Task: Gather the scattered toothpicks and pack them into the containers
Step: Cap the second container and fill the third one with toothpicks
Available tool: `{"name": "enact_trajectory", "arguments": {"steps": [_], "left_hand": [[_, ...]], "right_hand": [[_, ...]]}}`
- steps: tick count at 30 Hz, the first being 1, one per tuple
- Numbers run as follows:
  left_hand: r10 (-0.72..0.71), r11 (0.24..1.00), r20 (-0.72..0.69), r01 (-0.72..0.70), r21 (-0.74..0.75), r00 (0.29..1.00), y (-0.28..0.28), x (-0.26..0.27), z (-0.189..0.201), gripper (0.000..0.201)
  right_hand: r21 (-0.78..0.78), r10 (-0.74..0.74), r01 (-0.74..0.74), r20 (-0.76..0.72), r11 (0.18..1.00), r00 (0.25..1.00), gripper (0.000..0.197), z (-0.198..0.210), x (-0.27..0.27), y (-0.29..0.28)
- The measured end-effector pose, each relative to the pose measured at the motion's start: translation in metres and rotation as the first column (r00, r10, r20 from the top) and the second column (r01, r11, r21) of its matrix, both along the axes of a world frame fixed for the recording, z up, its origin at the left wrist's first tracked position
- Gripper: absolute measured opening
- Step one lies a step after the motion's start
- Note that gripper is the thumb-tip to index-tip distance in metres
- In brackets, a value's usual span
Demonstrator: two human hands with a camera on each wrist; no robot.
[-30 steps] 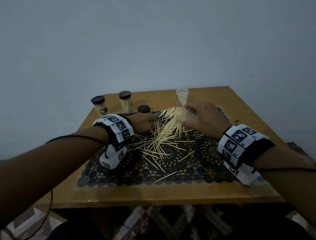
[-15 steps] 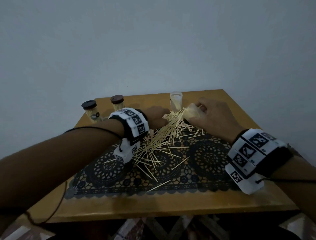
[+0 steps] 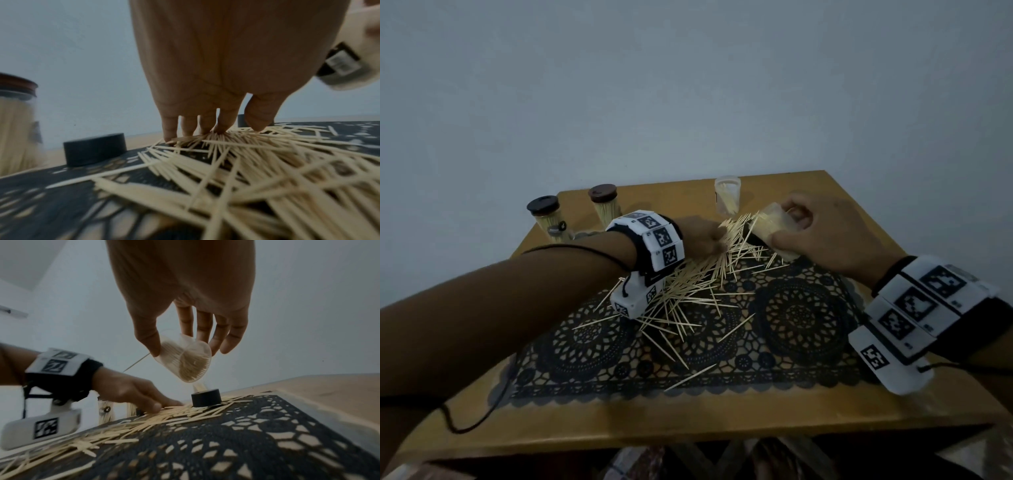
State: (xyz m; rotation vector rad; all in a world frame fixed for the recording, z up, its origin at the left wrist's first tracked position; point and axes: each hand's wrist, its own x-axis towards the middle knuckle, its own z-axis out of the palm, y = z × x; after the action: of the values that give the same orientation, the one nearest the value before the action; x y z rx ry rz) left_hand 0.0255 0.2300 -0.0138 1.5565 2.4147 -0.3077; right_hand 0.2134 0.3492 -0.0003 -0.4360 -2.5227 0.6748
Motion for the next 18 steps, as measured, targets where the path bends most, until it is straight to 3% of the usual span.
{"name": "enact_trajectory", "arguments": {"steps": [4, 8, 13, 18], "left_hand": [[-0.061, 0.997, -0.024, 0.060, -0.047, 0.998, -0.027, 0.009, 0.008, 0.046], [-0.034, 0.998, -0.003, 0.033, -0.053, 0.999, -0.040, 0.014, 0.013, 0.044], [-0.024, 0.965, -0.019, 0.028, 0.262, 1.000, -0.013, 0.022, 0.030, 0.034], [-0.026, 0.997, 0.029, 0.023, 0.080, 0.999, 0.027, 0.028, 0.023, 0.048]], "right_hand": [[0.004, -0.041, 0.041, -0.023, 0.999, 0.999, 0.034, 0.010, 0.003, 0.002], [-0.010, -0.085, 0.085, -0.077, 0.996, 0.993, 0.031, 0.024, 0.011, 0.008], [0.012, -0.124, 0.126, -0.110, 0.992, 0.986, 0.030, 0.034, 0.016, 0.013], [0.003, -0.118, 0.119, -0.129, 0.993, 0.985, 0.032, 0.031, 0.018, 0.015]]}}
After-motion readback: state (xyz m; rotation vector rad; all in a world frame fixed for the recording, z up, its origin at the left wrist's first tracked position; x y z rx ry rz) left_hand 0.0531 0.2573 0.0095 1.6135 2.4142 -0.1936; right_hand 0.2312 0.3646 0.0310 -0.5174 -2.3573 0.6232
